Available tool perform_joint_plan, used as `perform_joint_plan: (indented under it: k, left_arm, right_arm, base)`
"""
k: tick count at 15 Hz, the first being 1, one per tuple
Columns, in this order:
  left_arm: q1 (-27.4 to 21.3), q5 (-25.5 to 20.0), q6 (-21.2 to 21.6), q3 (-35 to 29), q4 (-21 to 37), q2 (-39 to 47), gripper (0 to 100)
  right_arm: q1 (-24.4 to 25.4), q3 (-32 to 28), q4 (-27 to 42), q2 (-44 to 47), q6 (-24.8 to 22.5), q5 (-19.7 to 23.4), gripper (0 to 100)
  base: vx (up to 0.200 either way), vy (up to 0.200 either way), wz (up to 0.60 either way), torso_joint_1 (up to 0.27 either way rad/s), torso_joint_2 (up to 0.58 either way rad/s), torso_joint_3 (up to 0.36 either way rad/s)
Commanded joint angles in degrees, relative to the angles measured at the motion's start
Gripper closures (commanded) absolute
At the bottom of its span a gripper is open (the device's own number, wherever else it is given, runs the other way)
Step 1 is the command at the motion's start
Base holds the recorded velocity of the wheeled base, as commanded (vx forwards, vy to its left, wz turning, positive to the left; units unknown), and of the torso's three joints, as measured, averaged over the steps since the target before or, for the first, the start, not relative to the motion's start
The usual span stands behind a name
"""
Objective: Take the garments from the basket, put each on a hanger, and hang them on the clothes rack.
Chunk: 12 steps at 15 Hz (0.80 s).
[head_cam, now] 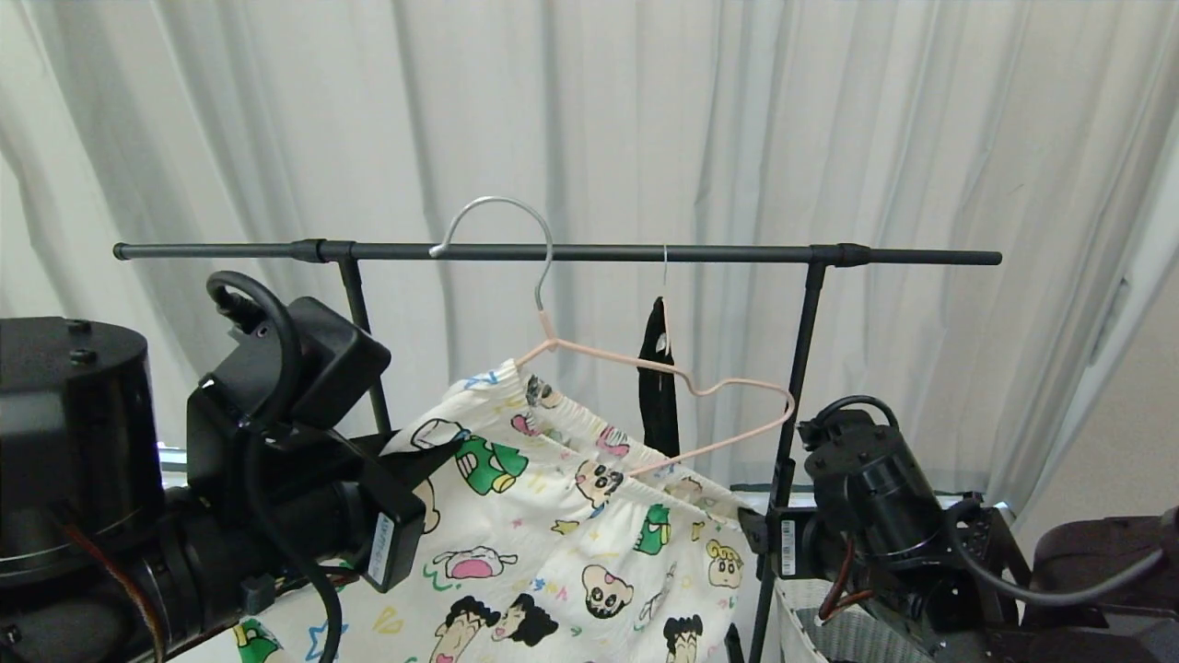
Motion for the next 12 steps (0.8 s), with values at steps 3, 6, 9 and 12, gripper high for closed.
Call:
perform_joint_plan:
  k: [3,6,9,12]
  left_arm:
    - [0.8,0.1,3.3,2.6,-0.1,0.0,100]
    - [3.5,0.1,6.5,4.3,-0.1,-0.1,100]
    - [4.0,0.1,7.1,5.1,-0.1,-0.1,100]
    - [5.0,0.1,11.3,7.0,-0.1,-0.1,100]
  right_arm:
    - [-1.7,-0.1,-0.1,-0.9,-0.5,-0.1,0]
    - [-2.7,-0.1,-0.1,-1.3,-0.5,-0.1,0]
    - [-3.2,-0.2,-0.1,-1.7,-0.7,0.0,0]
    - [-3.2,-0.2,-0.1,-2.6,-1.8,0.4,0]
  base:
    - [0.000,0.000,0.00,0.000,0.00,0.000]
    - [0.000,0.000,0.00,0.000,0.00,0.000]
    - [0.000,0.000,0.00,0.000,0.00,0.000]
    - [0.000,0.000,0.00,0.000,0.00,0.000]
